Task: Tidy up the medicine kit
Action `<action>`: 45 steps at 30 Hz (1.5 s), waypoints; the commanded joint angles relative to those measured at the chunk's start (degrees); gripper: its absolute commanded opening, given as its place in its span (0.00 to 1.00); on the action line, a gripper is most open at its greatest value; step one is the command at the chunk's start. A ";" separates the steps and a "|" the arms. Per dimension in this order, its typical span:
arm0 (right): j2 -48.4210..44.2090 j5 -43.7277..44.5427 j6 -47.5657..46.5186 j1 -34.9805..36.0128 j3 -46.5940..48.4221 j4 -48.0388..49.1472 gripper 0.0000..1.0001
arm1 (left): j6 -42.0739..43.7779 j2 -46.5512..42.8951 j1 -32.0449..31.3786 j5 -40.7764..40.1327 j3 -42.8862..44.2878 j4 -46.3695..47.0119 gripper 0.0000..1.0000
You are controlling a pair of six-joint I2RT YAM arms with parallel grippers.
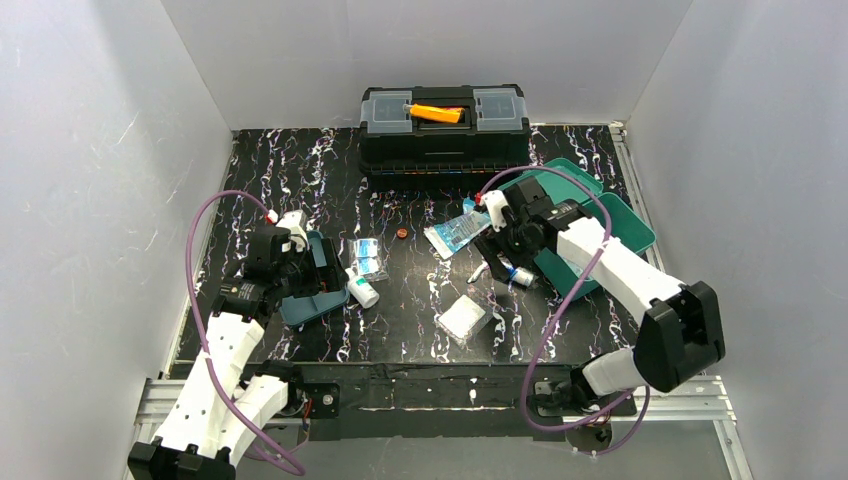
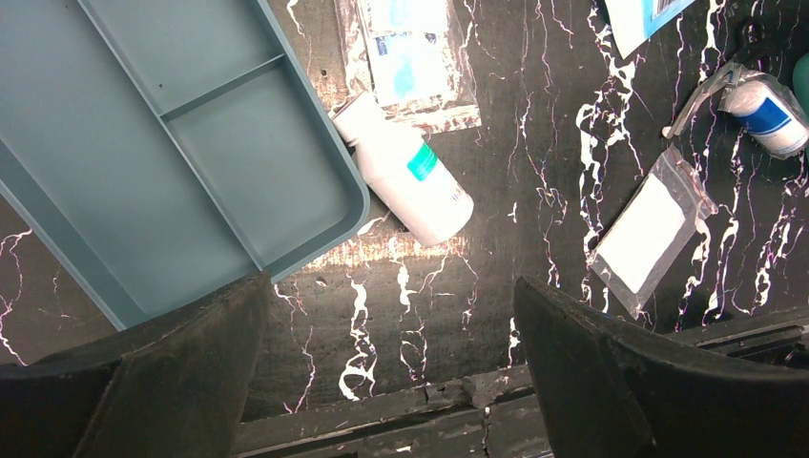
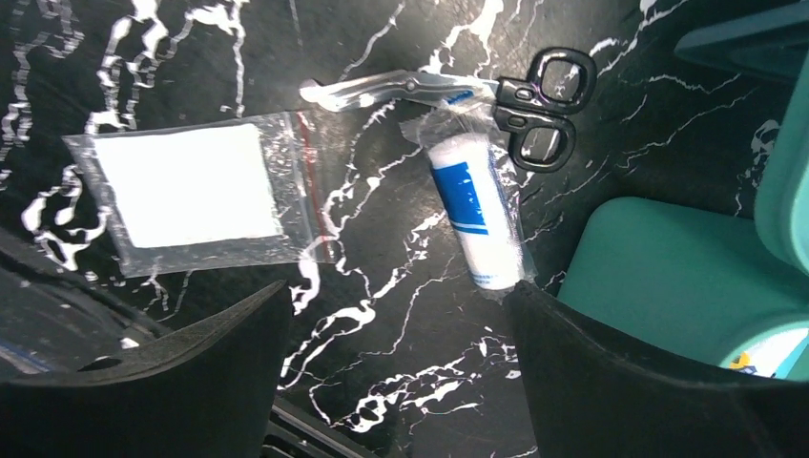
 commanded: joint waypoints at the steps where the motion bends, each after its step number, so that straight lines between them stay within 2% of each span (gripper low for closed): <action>1: 1.76 5.20 -1.61 0.41 -1.08 3.78 0.89 | 0.26 -0.96 -0.03 0.72 1.32 -0.34 0.99; 12: 10.05 12.16 -2.00 0.50 0.29 5.23 0.87 | 0.26 -1.07 -0.09 0.96 1.32 -0.34 1.00; 13: 10.87 12.27 -1.92 0.50 -1.56 5.15 0.87 | 0.24 -1.17 -0.09 1.02 1.32 -0.38 0.99; 23: 16.75 12.01 -1.40 1.06 1.12 4.81 0.79 | 0.17 -1.38 -0.09 1.25 1.30 -0.25 0.99; 30: 18.63 11.25 -0.97 1.77 1.49 3.69 0.64 | 0.17 -1.42 -0.09 1.42 1.23 -0.25 0.99; 42: 16.62 11.31 1.17 2.49 1.48 2.00 0.09 | 0.16 -1.99 -0.08 1.55 1.14 -0.26 0.99; 45: 13.46 10.42 2.84 2.61 1.35 1.84 0.02 | 0.15 -2.04 -0.09 1.49 1.06 -0.26 0.99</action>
